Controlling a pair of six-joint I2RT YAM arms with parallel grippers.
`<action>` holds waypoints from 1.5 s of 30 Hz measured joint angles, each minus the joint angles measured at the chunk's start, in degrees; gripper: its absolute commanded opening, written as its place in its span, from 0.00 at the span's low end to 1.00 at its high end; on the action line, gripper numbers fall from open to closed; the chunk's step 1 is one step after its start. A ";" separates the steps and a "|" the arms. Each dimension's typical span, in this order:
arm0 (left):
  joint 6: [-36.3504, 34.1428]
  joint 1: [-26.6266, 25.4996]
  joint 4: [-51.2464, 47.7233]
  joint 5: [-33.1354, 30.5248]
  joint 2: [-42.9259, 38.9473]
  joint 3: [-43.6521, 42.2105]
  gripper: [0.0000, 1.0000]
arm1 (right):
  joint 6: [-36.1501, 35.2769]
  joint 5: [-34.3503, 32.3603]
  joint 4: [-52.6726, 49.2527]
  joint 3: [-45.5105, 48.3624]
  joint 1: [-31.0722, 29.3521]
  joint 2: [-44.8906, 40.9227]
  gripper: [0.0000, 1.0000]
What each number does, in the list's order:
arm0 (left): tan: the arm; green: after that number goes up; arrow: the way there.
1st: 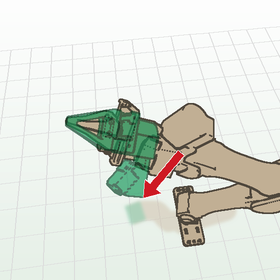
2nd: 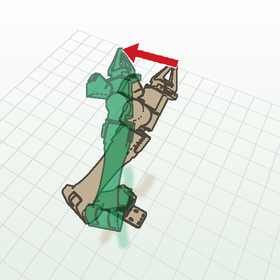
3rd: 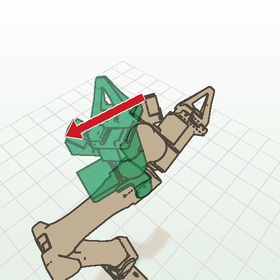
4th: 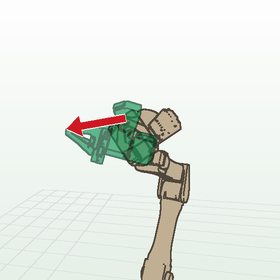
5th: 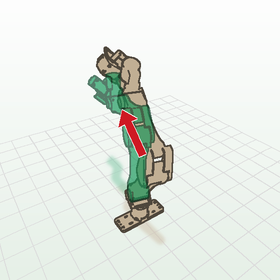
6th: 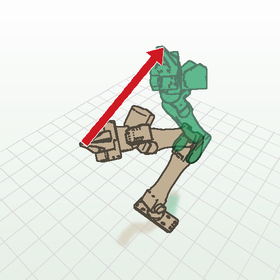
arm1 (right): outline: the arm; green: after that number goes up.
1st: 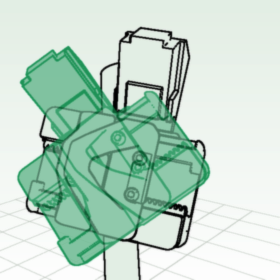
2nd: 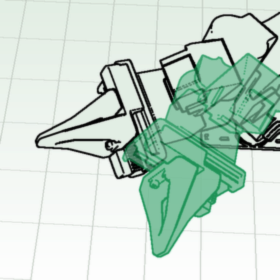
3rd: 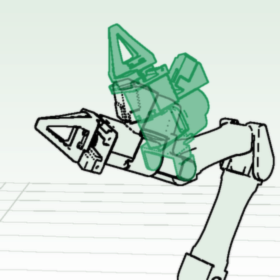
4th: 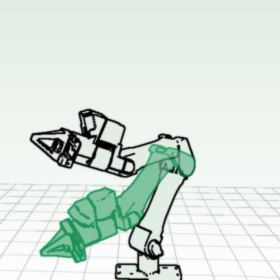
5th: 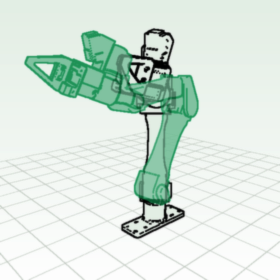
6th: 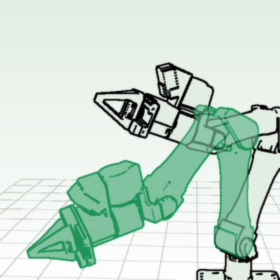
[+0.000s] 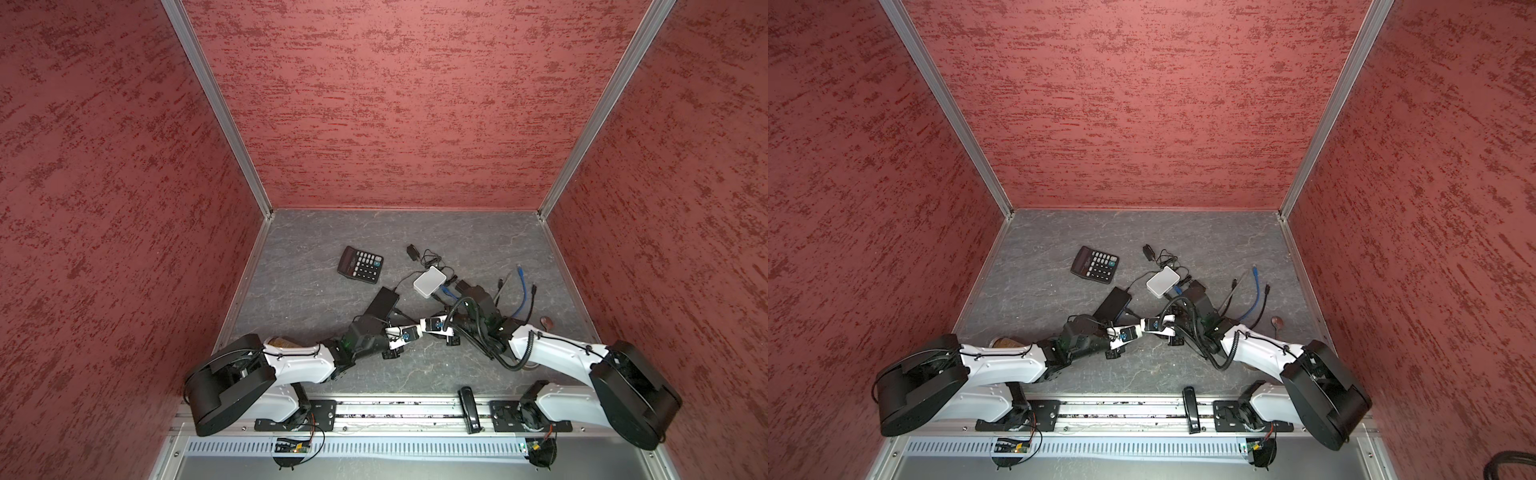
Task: Insert the plug into the switch port
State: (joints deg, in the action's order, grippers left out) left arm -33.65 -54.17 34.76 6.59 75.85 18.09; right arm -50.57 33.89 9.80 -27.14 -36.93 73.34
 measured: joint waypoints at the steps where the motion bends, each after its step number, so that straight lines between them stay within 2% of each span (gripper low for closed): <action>1: 0.02 0.00 0.02 0.02 0.00 0.00 0.12 | 0.04 0.15 0.00 0.00 0.00 0.00 0.24; 13: 0.37 0.00 0.33 0.59 0.00 0.00 0.12 | 0.63 1.38 -0.11 -0.02 0.00 0.17 0.21; 16: 0.37 0.00 0.44 0.68 0.00 0.00 0.12 | 0.66 1.77 -0.13 -0.02 0.00 0.31 0.19; 22: 0.39 0.00 0.44 0.59 0.00 -0.04 0.13 | 0.61 1.99 -0.26 -0.02 0.00 0.48 0.07; 29: 2.34 0.44 2.73 -0.72 0.00 -0.96 0.25 | 1.86 1.81 0.79 -0.02 -0.24 0.50 0.05; 32: 5.03 1.44 3.32 -2.27 0.00 -1.42 0.45 | 4.33 0.81 2.73 0.00 -0.59 0.48 0.02; 35: 8.07 3.21 3.52 -3.85 -0.39 -1.57 0.51 | 6.99 -0.92 4.37 0.11 -1.03 0.52 0.00; 39: 13.18 6.19 1.27 -4.87 -3.65 -1.70 0.54 | 11.19 -4.59 6.67 0.24 -2.43 1.38 0.00; 45: 21.40 11.87 -8.66 -5.57 -11.76 0.26 0.54 | 17.55 -10.60 7.98 0.24 -6.14 4.87 0.00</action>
State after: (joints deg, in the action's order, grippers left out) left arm -12.25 -42.30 26.11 1.02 64.10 18.35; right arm -33.01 23.29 17.78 -26.89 -43.07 78.22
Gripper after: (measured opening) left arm 0.540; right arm 0.123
